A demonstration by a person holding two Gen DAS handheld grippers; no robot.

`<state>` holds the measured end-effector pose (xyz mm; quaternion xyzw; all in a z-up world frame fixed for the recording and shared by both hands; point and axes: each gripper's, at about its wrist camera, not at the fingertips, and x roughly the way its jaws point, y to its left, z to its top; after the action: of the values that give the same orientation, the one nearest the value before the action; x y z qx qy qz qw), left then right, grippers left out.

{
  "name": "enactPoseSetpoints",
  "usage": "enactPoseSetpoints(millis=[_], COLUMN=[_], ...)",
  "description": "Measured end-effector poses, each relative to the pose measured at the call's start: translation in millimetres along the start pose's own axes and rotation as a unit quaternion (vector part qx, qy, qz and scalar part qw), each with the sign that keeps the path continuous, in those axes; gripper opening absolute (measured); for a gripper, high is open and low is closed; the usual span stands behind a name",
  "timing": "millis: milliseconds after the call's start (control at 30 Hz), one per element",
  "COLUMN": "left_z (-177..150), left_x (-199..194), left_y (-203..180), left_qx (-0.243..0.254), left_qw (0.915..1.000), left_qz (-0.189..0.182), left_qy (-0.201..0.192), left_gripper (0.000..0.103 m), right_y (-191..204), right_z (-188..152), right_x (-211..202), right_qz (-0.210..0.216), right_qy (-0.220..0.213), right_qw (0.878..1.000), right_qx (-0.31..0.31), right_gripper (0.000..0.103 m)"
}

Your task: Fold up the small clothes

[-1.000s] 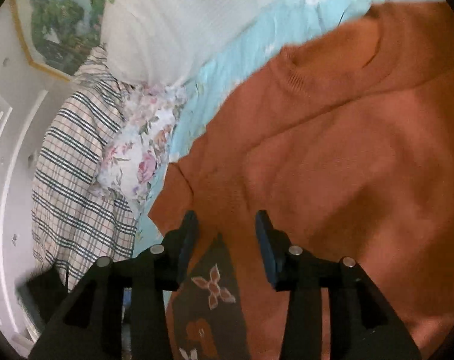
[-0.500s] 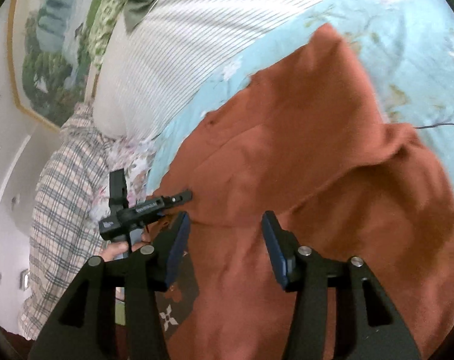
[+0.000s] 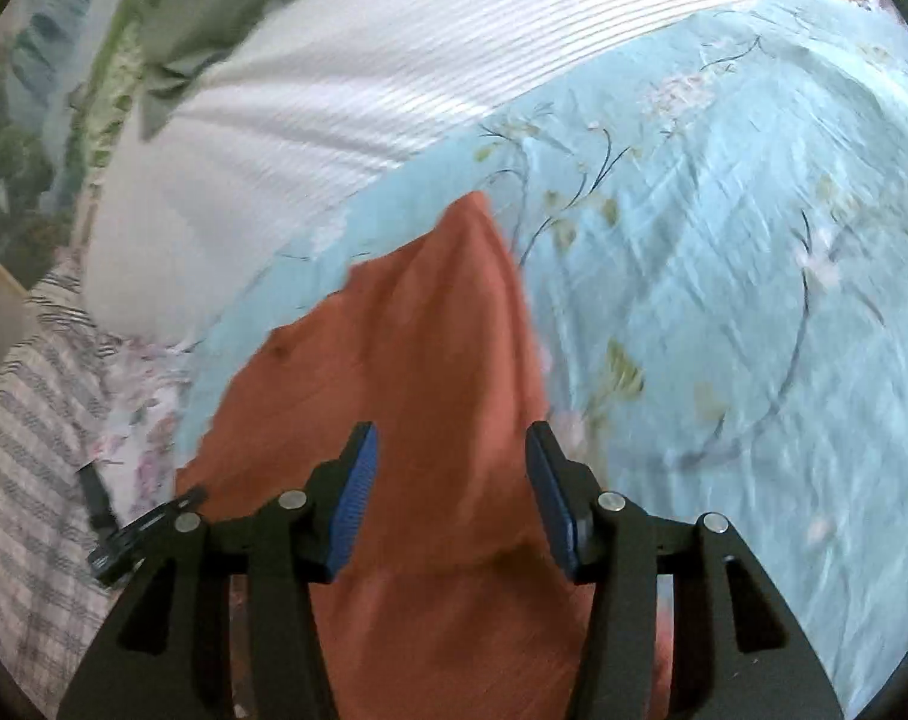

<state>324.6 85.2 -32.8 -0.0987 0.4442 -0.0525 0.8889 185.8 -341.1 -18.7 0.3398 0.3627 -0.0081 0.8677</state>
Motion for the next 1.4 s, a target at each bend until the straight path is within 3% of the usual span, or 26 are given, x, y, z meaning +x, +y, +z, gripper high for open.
enactPoseSetpoints(millis=[233, 267, 300, 400, 567, 700, 767, 833, 900, 967, 1133, 1267, 1300, 1367, 1400], left_z=[-8.1, -8.9, -9.2, -7.4, -6.5, -10.6, -10.1, -9.7, -9.8, -11.1, -25.7, -42.3, -48.4, -55.0, -58.4], left_x=[11.5, 11.8, 12.2, 11.2, 13.7, 22.4, 21.0, 18.7, 19.3, 16.1, -19.4, -48.9, -56.4, -62.6, -65.0], left_y=[-6.3, -6.7, -7.1, -8.7, -27.9, -25.8, -23.9, -23.2, -24.4, -23.9, -0.2, 17.5, 18.6, 16.6, 13.3], left_qx=[0.011, 0.013, 0.015, 0.019, 0.044, 0.045, 0.046, 0.050, 0.050, 0.048, 0.037, 0.040, 0.046, 0.057, 0.065], left_qw=[0.9997, 0.9996, 0.9996, 0.9995, 0.9989, 0.9985, 0.9984, 0.9983, 0.9982, 0.9983, 0.9991, 0.9991, 0.9988, 0.9983, 0.9977], left_qz=[0.013, 0.014, 0.015, 0.009, 0.005, 0.006, 0.001, 0.001, 0.003, 0.003, 0.007, 0.008, 0.005, 0.006, 0.008], left_qy=[0.020, 0.020, 0.020, 0.022, 0.018, 0.030, 0.032, 0.031, 0.034, 0.033, 0.022, 0.014, 0.014, 0.015, 0.013], left_gripper=[0.007, 0.007, 0.007, 0.007, 0.007, 0.007, 0.007, 0.008, 0.008, 0.010, 0.013, 0.012, 0.014, 0.041, 0.049], right_y=[-15.0, -15.7, -15.3, -19.7, -25.5, -29.6, -16.7, -0.3, 13.6, 12.6, -3.6, 14.5, 20.8, 33.7, 38.1], right_z=[28.2, 29.9, 31.1, 40.9, 42.3, 37.2, 33.2, 23.7, 9.8, -3.8, -6.7, -23.6, -30.9, -45.7, -54.1], right_x=[72.8, 74.3, 74.3, 61.7, 58.3, 65.8, 49.9, 35.7, 41.4, 55.6, 35.1, 10.9, 6.7, 2.7, 1.4], right_qz=[-0.039, -0.035, -0.035, -0.009, -0.040, -0.074, -0.108, -0.078, -0.038, -0.060, -0.057, -0.025, -0.012, 0.004, 0.016], right_qy=[0.067, 0.064, 0.066, 0.057, 0.047, 0.053, 0.023, 0.004, 0.035, 0.069, 0.042, 0.031, 0.033, 0.040, 0.047], right_qw=[0.997, 0.997, 0.996, 0.998, 0.997, 0.995, 0.993, 0.995, 0.995, 0.991, 0.995, 0.997, 0.997, 0.997, 0.996], right_qx=[-0.028, -0.036, -0.043, -0.036, -0.055, -0.046, -0.049, -0.068, -0.087, -0.102, -0.063, -0.066, -0.069, -0.072, -0.070], right_gripper=[0.052, 0.039, 0.011, 0.011, 0.011, 0.015, 0.020, 0.022, 0.034, 0.033, 0.033, 0.056, 0.057, 0.057, 0.057])
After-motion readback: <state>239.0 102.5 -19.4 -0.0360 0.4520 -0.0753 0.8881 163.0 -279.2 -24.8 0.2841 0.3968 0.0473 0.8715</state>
